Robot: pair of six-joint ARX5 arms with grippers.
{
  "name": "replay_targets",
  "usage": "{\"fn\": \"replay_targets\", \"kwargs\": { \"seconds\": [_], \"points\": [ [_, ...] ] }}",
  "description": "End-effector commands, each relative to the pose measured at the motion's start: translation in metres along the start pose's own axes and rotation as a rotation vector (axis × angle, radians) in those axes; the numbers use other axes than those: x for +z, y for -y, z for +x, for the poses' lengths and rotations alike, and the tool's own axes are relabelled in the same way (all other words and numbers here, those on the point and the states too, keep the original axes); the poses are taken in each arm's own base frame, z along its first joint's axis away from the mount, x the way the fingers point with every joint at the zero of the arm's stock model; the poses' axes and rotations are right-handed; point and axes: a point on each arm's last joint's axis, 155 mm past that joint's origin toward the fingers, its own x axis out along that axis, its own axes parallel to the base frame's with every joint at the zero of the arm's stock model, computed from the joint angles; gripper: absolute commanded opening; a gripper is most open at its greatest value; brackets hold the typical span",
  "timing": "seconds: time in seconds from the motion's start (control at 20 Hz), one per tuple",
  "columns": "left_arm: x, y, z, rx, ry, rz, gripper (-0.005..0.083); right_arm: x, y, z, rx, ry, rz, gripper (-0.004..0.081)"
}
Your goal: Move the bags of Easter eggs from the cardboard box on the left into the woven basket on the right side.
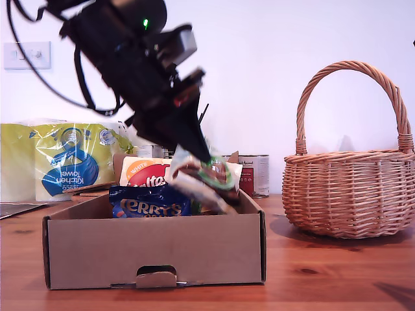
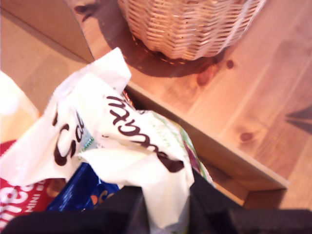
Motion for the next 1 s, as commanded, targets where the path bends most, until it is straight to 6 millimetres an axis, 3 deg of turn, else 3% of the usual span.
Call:
{"fn": "replay_targets", "kwargs": {
  "seconds": [0.0,0.15,0.25,0.4,0.65,0.95],
  "points": [
    [0.008,0.003,-0.011,-0.004,0.006,0.009,-0.0024,0.005,-0.002,-0.002,0.007,0.012,-0.014,-0.0013],
    [0.035,0.013,-0.04,-0.02,0.081,0.033,-0.0024,0.005,-0.002,-0.002,0.007,0.012,-0.014,-0.0013],
    [0.064,0.032,-0.057,-0.074,0.188,0.072,-0.0024,0.005,-0.002,-0.002,0.007,0.013,-0.014,-0.0013],
    [0.102,0.046,-0.068,-0.087,0.338,0.109,-0.0024,0.005,0.0,-0.002,-0.004,0.013,-0.014,-0.0013],
    [0.147,0.073,-0.055,-0.102,0.52,0.204,-0.0024,0.004,0.016,-0.01,-0.103,0.016,-0.005,-0.0012],
    [0.166,0.072,-0.002,-0.065,0.599,0.231,-0.0024,0.0,0.013,-0.023,-0.109,0.023,0.025,-0.0013]
  ]
}}
